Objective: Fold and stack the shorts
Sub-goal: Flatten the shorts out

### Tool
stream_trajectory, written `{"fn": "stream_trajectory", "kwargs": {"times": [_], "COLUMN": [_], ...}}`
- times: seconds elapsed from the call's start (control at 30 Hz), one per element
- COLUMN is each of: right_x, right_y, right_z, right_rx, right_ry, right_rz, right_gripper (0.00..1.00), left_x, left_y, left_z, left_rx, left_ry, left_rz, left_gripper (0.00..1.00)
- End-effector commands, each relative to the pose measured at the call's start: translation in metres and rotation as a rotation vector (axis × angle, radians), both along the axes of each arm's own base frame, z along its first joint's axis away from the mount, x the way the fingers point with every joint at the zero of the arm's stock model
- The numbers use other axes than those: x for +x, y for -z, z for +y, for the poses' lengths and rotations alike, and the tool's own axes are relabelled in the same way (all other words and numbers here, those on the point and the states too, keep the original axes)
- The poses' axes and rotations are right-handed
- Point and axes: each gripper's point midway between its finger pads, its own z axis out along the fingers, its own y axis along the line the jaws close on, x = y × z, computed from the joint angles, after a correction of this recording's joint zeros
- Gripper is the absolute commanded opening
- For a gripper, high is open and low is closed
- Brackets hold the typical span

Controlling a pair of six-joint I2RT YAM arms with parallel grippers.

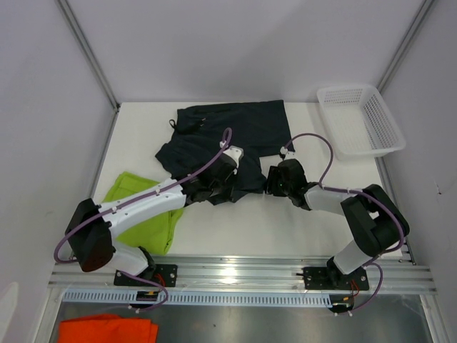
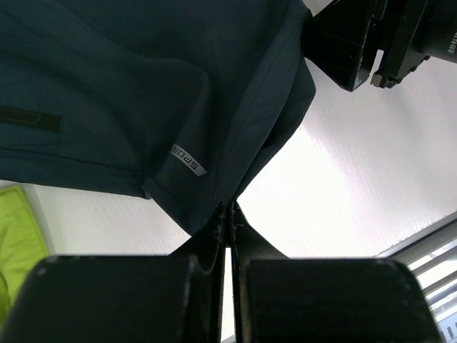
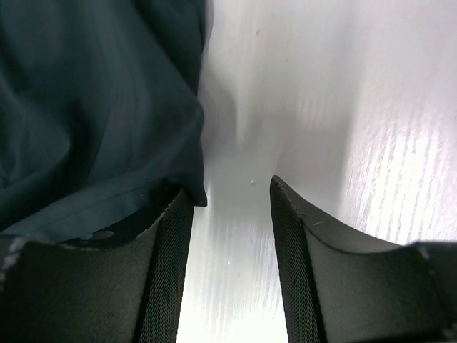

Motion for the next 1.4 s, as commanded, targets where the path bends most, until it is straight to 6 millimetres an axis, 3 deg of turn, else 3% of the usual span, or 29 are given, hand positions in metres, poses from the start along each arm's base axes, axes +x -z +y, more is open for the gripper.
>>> {"fn": "stream_trajectory", "kwargs": {"times": [0.0,0.5,0.8,0.97,1.37], "right_x": [0.02,0.031,0.023,0.031,0.026], "right_y": [-0.012,-0.036,-0.026,-0.014,0.003], "right_z": [-0.001,0.046,0.064,0.057,0.033], "right_rx": [-0.004,0.252,0.293,0.212,0.016], "right_ry": [0.066,-0.018,-0.016,0.061,0.157], "right_rz": [-0.055,-0.135,-0.108,-0.095,-0.111], "right_gripper": [0.49,0.47,0.47,0.44,0.45], "left_x": [0.008,0.021,0.03,0.033,0.044], "left_y": [-0.033,-0.037,-0.044,-0.056,-0.076], "left_z": [0.004,0.024,0.027,0.031,0.039], "left_rx": [-0.063,-0.092,-0.108,-0.13,-0.155], "left_ry": [-0.034,-0.089,-0.133,-0.156,-0.186], "left_rz": [-0.055,-0.055,-0.056,-0.073,-0.103], "left_gripper": [0.0,0.0,0.0,0.0,0.0]}}
